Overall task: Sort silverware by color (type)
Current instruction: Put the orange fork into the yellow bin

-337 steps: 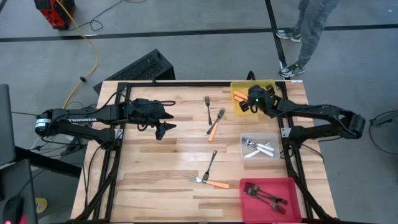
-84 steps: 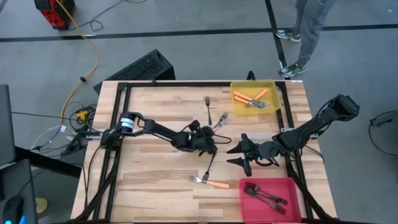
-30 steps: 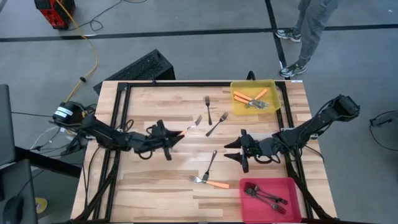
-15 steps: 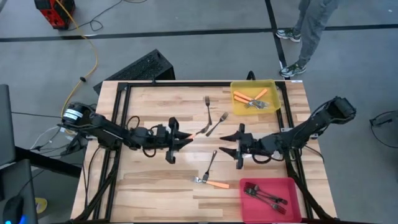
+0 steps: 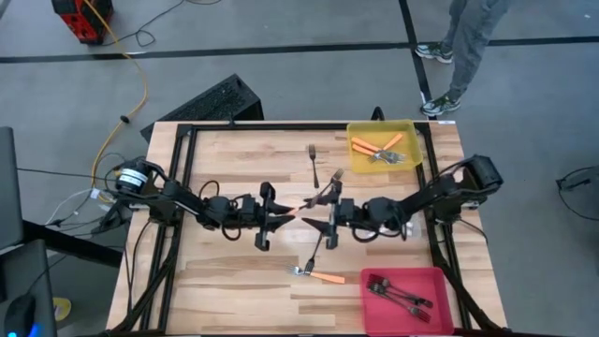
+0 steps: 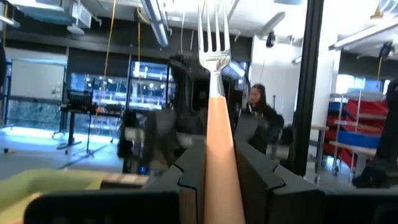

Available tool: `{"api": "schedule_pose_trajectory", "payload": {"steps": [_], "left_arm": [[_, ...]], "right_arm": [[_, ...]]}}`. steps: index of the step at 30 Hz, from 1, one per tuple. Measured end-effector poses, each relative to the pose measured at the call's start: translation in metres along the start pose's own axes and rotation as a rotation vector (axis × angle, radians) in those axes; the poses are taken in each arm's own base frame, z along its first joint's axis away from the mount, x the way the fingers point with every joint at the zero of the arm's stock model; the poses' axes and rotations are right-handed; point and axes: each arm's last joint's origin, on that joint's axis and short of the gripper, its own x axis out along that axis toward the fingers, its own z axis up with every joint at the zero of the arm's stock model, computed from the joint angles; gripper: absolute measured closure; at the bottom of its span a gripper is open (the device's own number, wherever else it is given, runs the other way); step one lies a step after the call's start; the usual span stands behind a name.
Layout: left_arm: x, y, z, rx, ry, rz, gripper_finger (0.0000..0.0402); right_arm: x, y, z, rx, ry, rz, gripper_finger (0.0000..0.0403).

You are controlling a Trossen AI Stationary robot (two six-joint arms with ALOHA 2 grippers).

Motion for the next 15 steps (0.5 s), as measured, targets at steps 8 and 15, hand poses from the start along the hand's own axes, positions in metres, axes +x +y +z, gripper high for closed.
{"api": "schedule_pose_trajectory", "payload": {"steps": [8, 15], "left_arm": [[0.000, 0.000, 0.000, 0.033, -0.002, 0.000, 0.0356], [0.000, 0.000, 0.000, 0.053, 0.002, 0.007, 0.0356]], "right_arm": [[0.023, -0.004, 0.013, -0.016, -0.002, -0.030, 0.0094], [0.033, 0.000, 0.026, -0.020, -0.039, -0.007, 0.0098]]}}
